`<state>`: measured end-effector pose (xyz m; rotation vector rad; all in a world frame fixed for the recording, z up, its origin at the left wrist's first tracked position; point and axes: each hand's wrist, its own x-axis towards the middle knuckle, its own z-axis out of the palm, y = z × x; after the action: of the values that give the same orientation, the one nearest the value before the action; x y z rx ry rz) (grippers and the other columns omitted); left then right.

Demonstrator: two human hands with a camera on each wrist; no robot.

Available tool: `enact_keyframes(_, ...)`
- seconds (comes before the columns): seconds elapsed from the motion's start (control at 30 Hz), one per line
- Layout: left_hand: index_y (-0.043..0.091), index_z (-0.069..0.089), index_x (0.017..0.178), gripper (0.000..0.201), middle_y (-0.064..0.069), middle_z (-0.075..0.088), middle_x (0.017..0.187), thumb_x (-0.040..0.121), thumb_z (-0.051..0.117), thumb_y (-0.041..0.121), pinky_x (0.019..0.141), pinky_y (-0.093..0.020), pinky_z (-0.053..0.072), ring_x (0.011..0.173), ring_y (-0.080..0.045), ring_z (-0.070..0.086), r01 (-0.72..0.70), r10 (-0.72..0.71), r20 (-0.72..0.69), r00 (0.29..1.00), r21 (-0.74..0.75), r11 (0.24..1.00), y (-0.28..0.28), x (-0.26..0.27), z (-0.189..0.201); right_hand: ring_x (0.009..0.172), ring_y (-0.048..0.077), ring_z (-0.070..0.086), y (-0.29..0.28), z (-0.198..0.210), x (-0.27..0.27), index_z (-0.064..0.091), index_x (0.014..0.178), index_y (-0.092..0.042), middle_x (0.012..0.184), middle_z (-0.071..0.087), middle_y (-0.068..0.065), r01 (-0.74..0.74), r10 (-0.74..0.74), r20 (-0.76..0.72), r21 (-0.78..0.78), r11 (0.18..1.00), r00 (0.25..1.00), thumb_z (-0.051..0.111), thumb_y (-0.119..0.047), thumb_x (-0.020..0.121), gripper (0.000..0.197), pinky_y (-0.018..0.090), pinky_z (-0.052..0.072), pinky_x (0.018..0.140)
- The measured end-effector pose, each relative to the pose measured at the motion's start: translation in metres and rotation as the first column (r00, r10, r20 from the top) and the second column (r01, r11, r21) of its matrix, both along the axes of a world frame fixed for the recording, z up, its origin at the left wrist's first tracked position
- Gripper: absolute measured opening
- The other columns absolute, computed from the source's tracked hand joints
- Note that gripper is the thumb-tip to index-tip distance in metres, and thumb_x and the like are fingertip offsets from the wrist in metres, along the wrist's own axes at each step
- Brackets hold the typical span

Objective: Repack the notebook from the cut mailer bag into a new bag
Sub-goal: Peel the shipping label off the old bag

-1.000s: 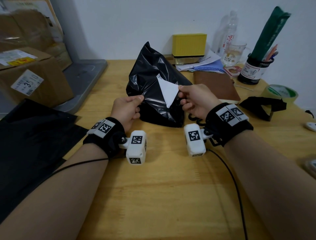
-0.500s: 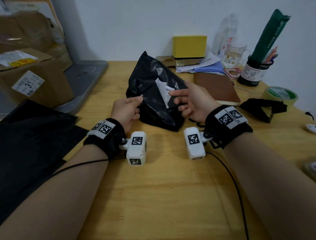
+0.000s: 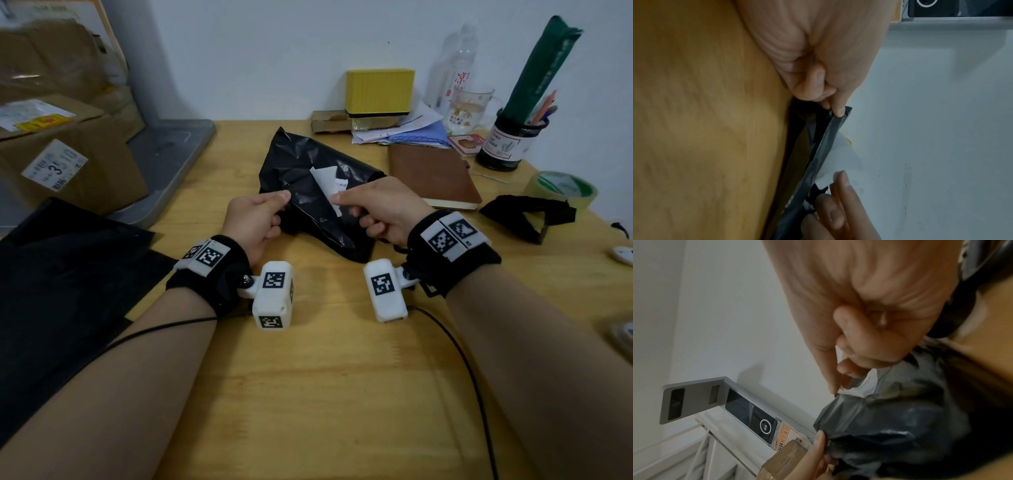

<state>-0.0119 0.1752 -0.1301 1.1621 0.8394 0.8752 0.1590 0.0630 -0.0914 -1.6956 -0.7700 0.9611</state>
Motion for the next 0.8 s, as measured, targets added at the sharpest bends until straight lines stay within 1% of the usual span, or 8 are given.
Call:
enact_keyframes(0.13,0.001,0.065,0.102,0.020,-0.003,0.057,0.078,0.089,0.073,0.013,0.037,-0.016,0.030,0.048,-0.005,0.041,-0.048,0.048,-0.002,0.999,-0.004,0.999,0.000,0.000,0.001,0.040,0.007,0.033,0.000,0.000,0.001,0.057,0.075,-0.015,0.062,0.050,0.000,0.058,-0.056,-0.033,0.049,0.997,0.998,0.075,-0.019,0.090,0.024,0.018,0.022,0.034)
enact_keyframes(0.2,0.009,0.059,0.088,0.019,-0.002,0.053,0.073,0.085,0.077,0.016,0.036,-0.017,0.030,0.045,-0.006,0.040,-0.065,0.065,-0.026,0.998,0.004,0.998,-0.001,0.001,0.002,0.039,0.008,0.034,0.000,0.000,0.000,0.059,0.075,-0.014,0.062,0.052,0.000,0.083,-0.080,-0.036,0.073,0.994,0.996,0.074,-0.019,0.091,0.022,0.018,0.023,0.034)
enact_keyframes(0.27,0.017,0.049,0.070,0.033,0.001,0.046,0.063,0.082,0.079,0.014,0.036,-0.019,0.029,0.044,-0.008,0.036,-0.079,0.081,-0.056,0.995,0.041,0.996,-0.001,0.002,0.001,0.040,0.009,0.035,0.001,0.000,-0.004,0.061,0.078,-0.013,0.062,0.053,0.001,0.074,-0.071,-0.034,0.075,0.994,0.997,0.073,-0.020,0.092,0.020,0.018,0.024,0.035)
enact_keyframes(0.33,0.019,0.046,0.065,0.037,0.002,0.044,0.059,0.080,0.079,0.009,0.036,-0.019,0.030,0.044,-0.009,0.037,-0.085,0.092,-0.096,0.991,0.076,0.994,-0.003,0.004,0.000,0.041,0.010,0.038,0.002,0.000,-0.008,0.063,0.081,-0.012,0.064,0.057,0.002,0.034,-0.032,-0.032,0.051,0.998,0.999,0.072,-0.022,0.093,0.017,0.019,0.028,0.036)
enact_keyframes(0.47,0.015,0.070,0.083,0.013,0.002,0.064,0.075,0.079,0.082,0.020,0.044,-0.019,0.038,0.055,-0.009,0.048,-0.048,0.074,-0.212,0.974,0.122,0.991,-0.008,0.006,0.004,0.044,0.012,0.042,0.003,0.000,-0.016,0.066,0.088,-0.011,0.076,0.065,0.005,-0.030,0.032,-0.045,0.047,0.998,0.998,0.070,-0.022,0.094,0.013,0.021,0.036,0.038)
enact_keyframes(0.6,0.018,0.075,0.092,0.023,0.003,0.074,0.093,0.080,0.080,0.037,0.050,-0.020,0.039,0.060,-0.008,0.054,-0.013,0.039,-0.249,0.968,0.107,0.994,-0.010,0.006,0.008,0.046,0.012,0.045,0.003,0.001,-0.018,0.069,0.099,-0.008,0.084,0.062,0.006,-0.040,0.045,-0.055,0.084,0.996,0.997,0.071,-0.023,0.094,0.016,0.023,0.040,0.041)
enact_keyframes(0.7,0.017,0.074,0.097,0.036,0.005,0.076,0.095,0.077,0.079,0.047,0.050,-0.021,0.036,0.060,-0.009,0.056,0.023,0.001,-0.263,0.965,0.091,0.996,-0.012,0.006,0.011,0.047,0.011,0.048,0.003,0.001,-0.020,0.069,0.112,-0.008,0.092,0.062,0.007,-0.047,0.057,-0.091,0.118,0.992,0.994,0.071,-0.022,0.095,0.022,0.024,0.045,0.042)
enact_keyframes(0.8,0.019,0.076,0.098,0.035,0.005,0.075,0.093,0.077,0.079,0.047,0.047,-0.019,0.035,0.058,-0.006,0.052,0.088,-0.054,-0.261,0.964,0.120,0.989,-0.017,0.004,0.013,0.048,0.012,0.050,0.004,0.001,-0.024,0.069,0.112,-0.009,0.093,0.062,0.007,-0.073,0.088,-0.113,0.130,0.989,0.990,0.070,-0.021,0.096,0.020,0.025,0.049,0.044)
